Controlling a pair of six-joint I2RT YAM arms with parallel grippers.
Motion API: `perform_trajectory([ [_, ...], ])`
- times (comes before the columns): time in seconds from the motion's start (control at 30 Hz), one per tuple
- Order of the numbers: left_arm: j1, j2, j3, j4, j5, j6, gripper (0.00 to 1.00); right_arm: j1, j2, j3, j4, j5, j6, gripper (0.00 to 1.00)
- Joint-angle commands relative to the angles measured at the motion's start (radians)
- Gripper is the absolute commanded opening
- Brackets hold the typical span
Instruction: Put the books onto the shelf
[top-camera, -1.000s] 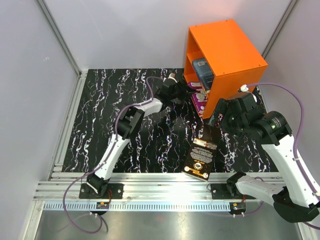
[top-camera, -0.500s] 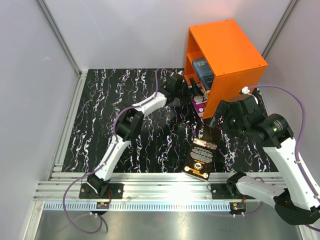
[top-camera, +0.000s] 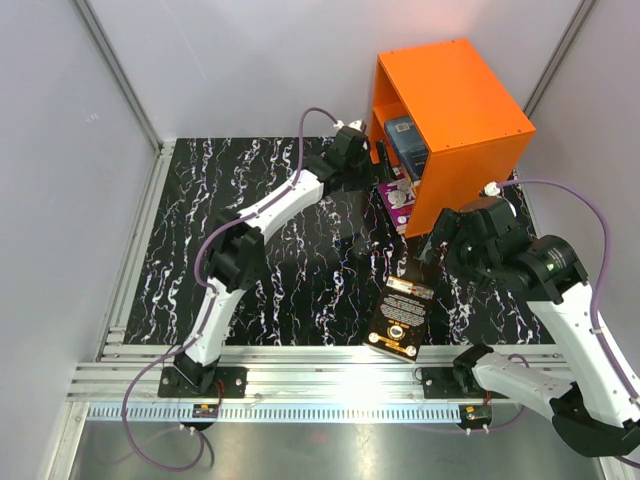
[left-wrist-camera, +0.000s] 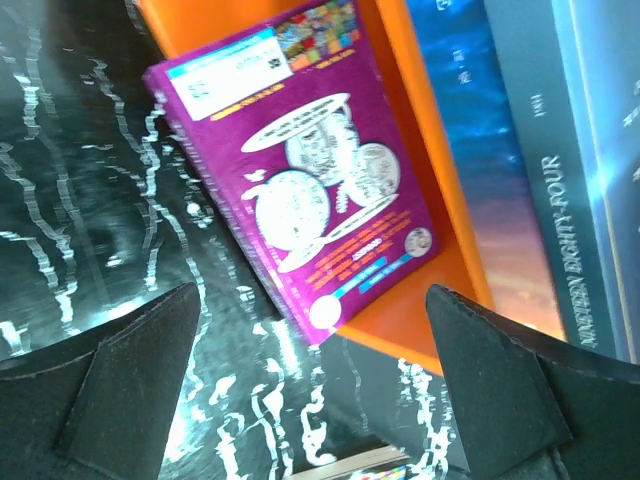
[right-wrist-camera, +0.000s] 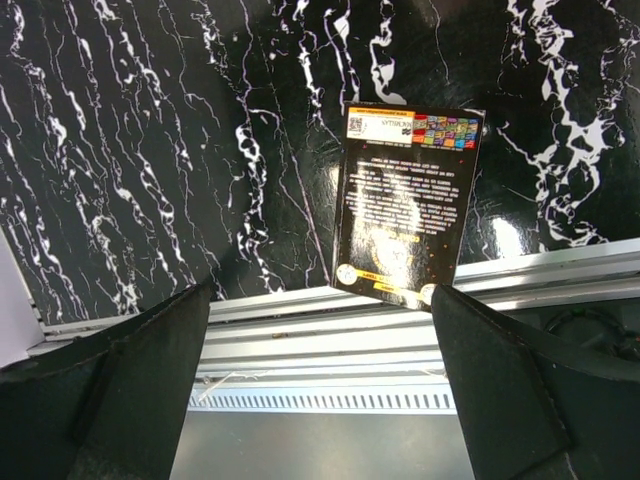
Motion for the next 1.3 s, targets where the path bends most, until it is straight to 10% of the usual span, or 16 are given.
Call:
perform_trajectory([
  [0.0, 0.004, -0.042, -0.044, -0.049, -0.050, 0.046, 0.97, 0.005, -0.026, -0.005, -0.186, -0.006, 0.032, 1.00],
  [0.13, 0.002, -0.059, -0.105, -0.013, -0.048, 0.030, 0.75, 0.007, -0.043, -0.011, -0.189, -0.004, 0.044, 1.00],
  [0.23, 0.002, -0.025, -0.079, -0.008, -0.024, 0.012, 0.24, 0.005, -0.056, -0.016, -0.192, -0.006, 0.055, 1.00],
  [0.33, -0.002, 0.033, -0.012, -0.041, -0.018, 0.000, 0.07, 0.005, -0.060, -0.016, -0.196, -0.003, 0.063, 0.98],
  [1.27, -0.041, 0.271, 0.217, -0.039, 0.024, -0.085, 0.03, 0.005, -0.037, 0.012, -0.256, 0.054, 0.057, 0.99],
])
